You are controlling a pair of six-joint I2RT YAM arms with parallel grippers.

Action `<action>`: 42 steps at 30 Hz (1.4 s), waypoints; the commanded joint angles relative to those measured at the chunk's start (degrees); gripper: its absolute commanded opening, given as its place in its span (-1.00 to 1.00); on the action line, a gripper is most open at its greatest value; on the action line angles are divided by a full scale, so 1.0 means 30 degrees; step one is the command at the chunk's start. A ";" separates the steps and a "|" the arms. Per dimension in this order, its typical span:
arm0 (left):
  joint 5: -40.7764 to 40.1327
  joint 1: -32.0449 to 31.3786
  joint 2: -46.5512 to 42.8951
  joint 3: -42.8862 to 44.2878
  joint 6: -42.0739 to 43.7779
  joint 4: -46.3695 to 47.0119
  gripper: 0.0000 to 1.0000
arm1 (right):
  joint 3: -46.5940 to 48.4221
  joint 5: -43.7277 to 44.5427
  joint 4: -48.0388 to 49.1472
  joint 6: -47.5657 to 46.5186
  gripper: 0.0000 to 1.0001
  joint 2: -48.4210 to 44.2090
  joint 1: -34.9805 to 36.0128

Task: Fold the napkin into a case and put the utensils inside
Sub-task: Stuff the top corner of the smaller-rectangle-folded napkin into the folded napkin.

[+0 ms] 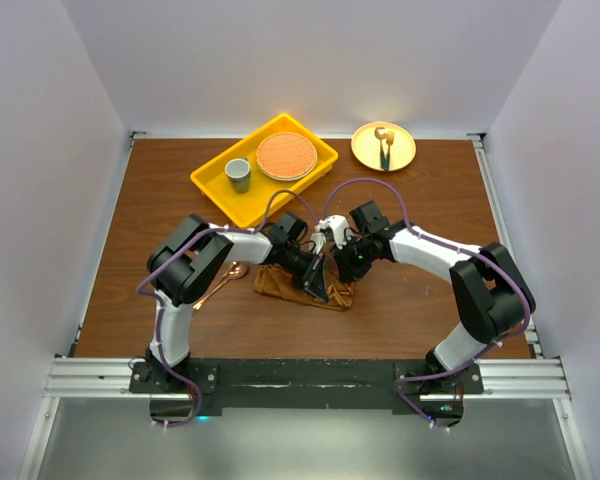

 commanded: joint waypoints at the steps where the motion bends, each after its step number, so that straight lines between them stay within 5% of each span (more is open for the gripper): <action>1: -0.1235 0.0264 0.0414 0.0325 0.0345 -0.0350 -1.00 | 0.0331 0.0287 0.0129 -0.0298 -0.85 -0.0301 0.0152; 3: -0.1293 0.0264 0.0385 0.0355 0.0375 -0.0438 -1.00 | 0.0536 0.0374 -0.0076 -0.0181 -1.00 -0.0330 0.0181; 42: -0.0737 0.0762 0.1380 0.2494 -0.1675 -0.1611 -1.00 | 0.1035 -0.0679 0.0099 -0.0210 -1.00 -0.1971 0.0152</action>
